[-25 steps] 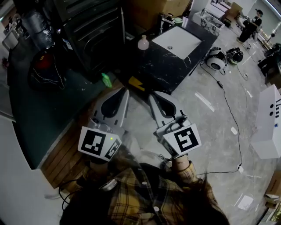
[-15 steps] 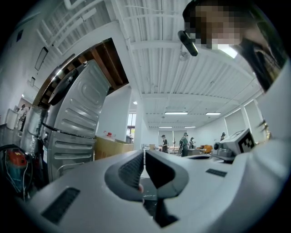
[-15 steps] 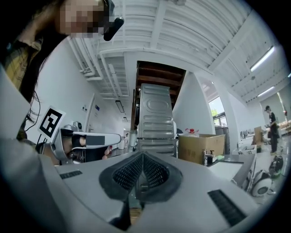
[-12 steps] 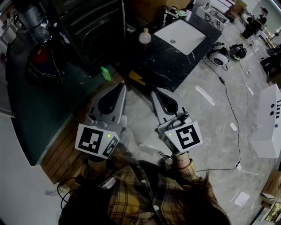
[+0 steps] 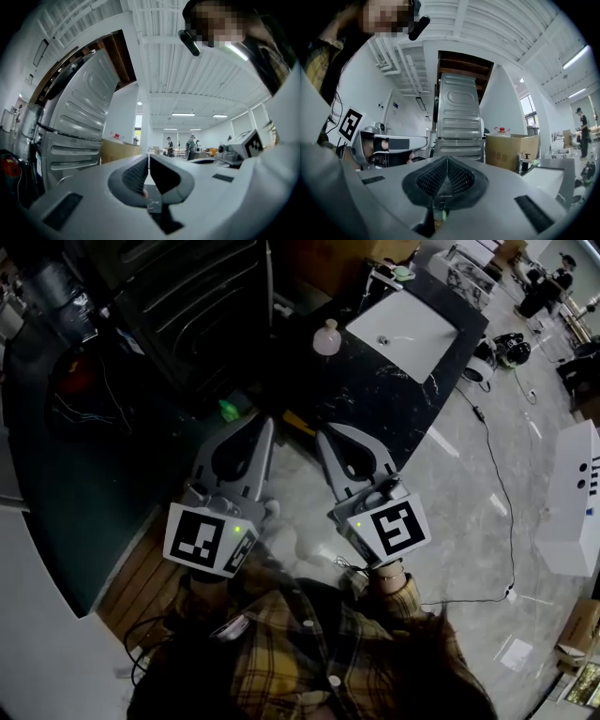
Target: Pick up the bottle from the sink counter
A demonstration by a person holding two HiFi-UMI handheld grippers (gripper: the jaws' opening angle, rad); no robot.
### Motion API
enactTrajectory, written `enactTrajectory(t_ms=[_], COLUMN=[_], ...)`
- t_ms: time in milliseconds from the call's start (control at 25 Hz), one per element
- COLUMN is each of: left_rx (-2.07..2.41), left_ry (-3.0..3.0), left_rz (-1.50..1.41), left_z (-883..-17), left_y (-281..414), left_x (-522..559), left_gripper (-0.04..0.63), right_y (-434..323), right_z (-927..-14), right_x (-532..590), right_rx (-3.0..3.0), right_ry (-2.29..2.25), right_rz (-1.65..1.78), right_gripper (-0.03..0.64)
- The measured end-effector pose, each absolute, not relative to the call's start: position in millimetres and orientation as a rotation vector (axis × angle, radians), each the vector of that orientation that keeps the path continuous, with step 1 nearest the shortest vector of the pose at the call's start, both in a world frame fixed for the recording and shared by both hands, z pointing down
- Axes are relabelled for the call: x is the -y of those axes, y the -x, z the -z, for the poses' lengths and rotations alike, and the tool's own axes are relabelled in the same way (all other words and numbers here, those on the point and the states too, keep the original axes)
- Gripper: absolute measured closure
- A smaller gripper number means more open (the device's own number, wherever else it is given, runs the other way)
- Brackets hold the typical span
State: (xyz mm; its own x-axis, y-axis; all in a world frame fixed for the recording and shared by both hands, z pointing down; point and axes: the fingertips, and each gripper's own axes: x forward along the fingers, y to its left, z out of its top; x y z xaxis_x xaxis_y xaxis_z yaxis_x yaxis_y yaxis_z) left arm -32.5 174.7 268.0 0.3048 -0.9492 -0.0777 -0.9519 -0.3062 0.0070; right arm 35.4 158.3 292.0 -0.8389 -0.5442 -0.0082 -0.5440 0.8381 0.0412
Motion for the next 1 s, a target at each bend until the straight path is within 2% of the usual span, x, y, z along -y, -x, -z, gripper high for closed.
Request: enactTrajectory(t_ms=[440,1000], left_rx=[-1.762,-1.770], left_ry=[2.602,2.665], left_rz=[-0.072,0.012], left_z=[-287.6,-321.4], left_y=[109.8,149.6], left_x=[-90.1,-19.4], left_gripper=[0.572,0.572], right_y=[31.2,43.4], right_z=[-309.5,-333.3], right_x=[-71.5,8.8], right_rx=[2.922,2.809], right_ry=[-1.030,-1.129], right_rz=[-0.018,-0.106], right_gripper=[0.600,0.600])
